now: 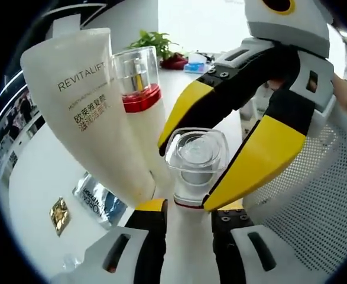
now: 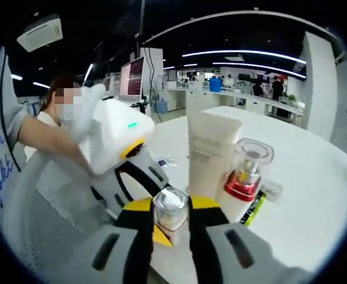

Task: Arrange the skincare products in the storage area until every visible bottle or jar stands upright without overlapping.

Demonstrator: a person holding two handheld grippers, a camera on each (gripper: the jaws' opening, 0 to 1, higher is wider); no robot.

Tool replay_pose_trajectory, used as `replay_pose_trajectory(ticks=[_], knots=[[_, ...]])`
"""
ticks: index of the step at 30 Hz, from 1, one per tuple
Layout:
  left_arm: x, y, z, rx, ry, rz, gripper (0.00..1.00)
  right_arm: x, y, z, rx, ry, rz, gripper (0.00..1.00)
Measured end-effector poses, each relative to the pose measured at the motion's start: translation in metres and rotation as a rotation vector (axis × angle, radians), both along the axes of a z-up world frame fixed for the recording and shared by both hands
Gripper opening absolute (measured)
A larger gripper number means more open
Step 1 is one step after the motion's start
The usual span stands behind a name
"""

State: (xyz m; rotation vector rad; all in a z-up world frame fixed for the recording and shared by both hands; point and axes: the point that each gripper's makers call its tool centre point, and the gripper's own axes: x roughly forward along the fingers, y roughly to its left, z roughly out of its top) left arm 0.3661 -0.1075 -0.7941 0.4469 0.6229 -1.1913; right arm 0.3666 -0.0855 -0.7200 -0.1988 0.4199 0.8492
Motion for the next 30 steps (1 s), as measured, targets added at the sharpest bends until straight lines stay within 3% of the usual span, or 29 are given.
replay_pose_trajectory(ticks=[8,13,24,30], knots=[[0.002,0.005,0.000,0.015,0.000,0.019,0.26,-0.003,-0.004,-0.004,-0.026,0.009,-0.006,0.30],[0.002,0.009,0.001,0.023,0.000,0.031,0.26,-0.007,-0.010,-0.009,-0.035,0.042,0.004,0.28],[0.001,0.021,0.003,0.076,-0.001,0.054,0.24,-0.010,-0.019,-0.033,-0.151,0.119,0.036,0.21],[0.000,0.025,0.006,0.096,0.000,0.054,0.18,-0.010,-0.018,-0.041,-0.179,0.158,0.056,0.17]])
